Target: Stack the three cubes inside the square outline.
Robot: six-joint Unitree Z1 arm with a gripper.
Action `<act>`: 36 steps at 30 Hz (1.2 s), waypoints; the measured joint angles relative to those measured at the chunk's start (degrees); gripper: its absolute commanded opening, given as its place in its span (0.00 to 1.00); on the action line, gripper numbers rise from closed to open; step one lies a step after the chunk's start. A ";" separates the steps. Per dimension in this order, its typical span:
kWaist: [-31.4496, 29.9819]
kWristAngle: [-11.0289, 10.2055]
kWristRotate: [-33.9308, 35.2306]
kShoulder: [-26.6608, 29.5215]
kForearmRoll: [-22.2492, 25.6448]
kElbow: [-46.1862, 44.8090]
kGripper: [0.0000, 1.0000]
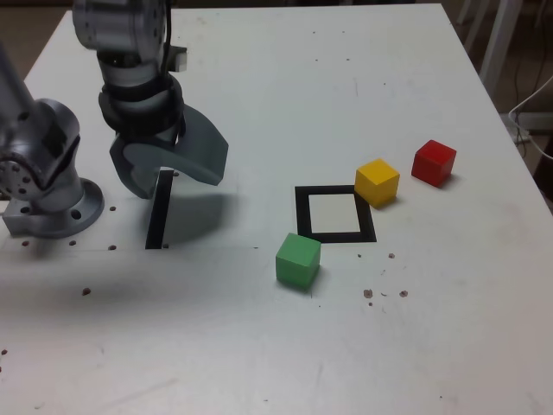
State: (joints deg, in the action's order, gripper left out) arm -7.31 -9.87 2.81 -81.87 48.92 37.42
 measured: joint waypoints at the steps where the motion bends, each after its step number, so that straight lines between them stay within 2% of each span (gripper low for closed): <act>1: 0.00 0.00 0.00 0.08 0.20 0.01 1.00; 8: 0.00 1.61 -2.69 0.41 3.91 3.28 1.00; 10: 0.00 1.60 -3.10 0.45 4.96 4.46 1.00; 16: 0.00 1.08 -5.50 0.29 13.04 13.82 1.00; 22: 0.00 1.09 -9.16 -1.05 16.99 21.76 1.00; 27: 0.00 1.15 -11.50 -3.47 21.63 28.98 1.00; 34: 0.00 1.44 -14.68 -6.59 24.52 36.75 1.00; 36: 0.25 1.63 -17.33 -8.58 27.21 40.50 0.99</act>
State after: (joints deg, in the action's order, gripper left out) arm -7.06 -8.24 -14.52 -90.46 76.14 77.92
